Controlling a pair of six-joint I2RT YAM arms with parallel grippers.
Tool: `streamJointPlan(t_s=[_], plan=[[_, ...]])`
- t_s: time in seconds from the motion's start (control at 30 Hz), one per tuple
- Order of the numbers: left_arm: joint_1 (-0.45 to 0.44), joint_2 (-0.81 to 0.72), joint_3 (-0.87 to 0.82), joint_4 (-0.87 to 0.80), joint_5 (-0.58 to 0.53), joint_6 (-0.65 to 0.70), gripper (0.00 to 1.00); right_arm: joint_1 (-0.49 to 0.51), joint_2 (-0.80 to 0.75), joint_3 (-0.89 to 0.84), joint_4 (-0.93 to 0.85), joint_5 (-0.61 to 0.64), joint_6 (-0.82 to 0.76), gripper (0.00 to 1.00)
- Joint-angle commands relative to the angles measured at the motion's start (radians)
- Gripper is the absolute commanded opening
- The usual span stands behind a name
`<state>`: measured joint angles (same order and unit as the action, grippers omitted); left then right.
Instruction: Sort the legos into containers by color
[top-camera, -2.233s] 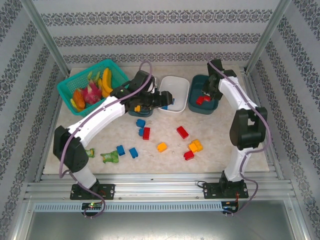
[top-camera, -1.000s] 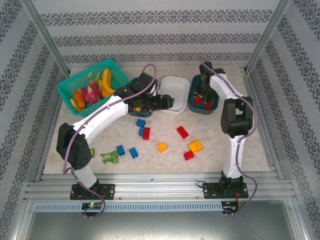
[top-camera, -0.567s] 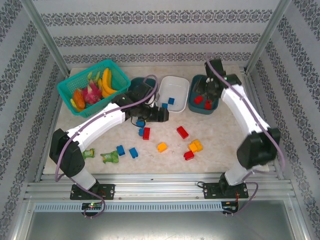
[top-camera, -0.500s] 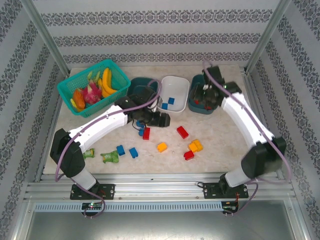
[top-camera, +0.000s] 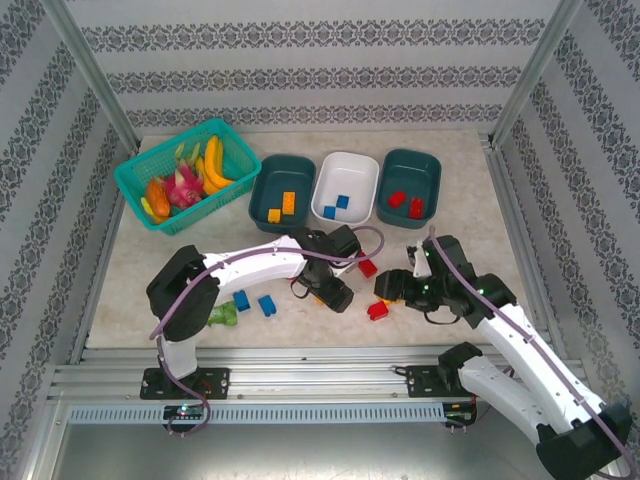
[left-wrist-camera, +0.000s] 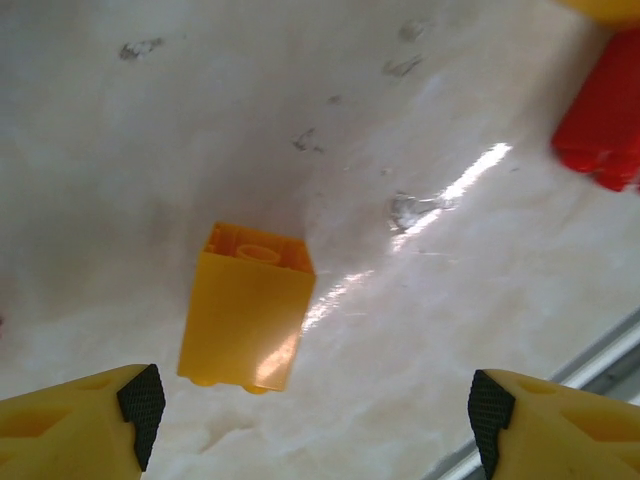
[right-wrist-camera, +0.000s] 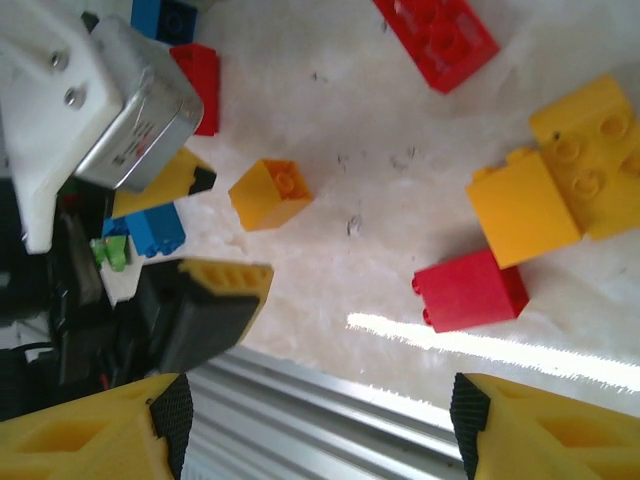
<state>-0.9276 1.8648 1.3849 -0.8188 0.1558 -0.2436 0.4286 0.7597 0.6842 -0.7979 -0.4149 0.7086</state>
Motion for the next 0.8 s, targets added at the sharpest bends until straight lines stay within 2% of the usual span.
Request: streamJointPlan(t_s=[0.0,0.2,0.4,0.5,0.63,0.77], plan=[[-0.002,0.041,-0.013,-0.014,-0.053,0.065,0.81,0.010,-0.060,-0.026,-0.055,-0.027,0.071,0.71],[-0.002,0.091,-0.041,0.034,-0.070,0.061,0.71,0.007,-0.102,-0.024,-0.079,-0.009,0.093,0.69],[-0.002,0.126,-0.034,0.059,-0.083,0.057,0.42,0.007,-0.099,-0.019,-0.073,0.003,0.100,0.68],[-0.001,0.118,-0.034,0.067,-0.087,0.040,0.34,0.007,-0.086,-0.011,-0.070,0.005,0.094,0.67],[0.008,0.057,-0.019,0.062,-0.116,0.001,0.30,0.006,-0.073,0.006,-0.069,0.008,0.085,0.65],[0.074,-0.028,0.032,0.011,-0.112,-0.085,0.28,0.006,-0.051,0.051,-0.068,0.018,0.061,0.65]])
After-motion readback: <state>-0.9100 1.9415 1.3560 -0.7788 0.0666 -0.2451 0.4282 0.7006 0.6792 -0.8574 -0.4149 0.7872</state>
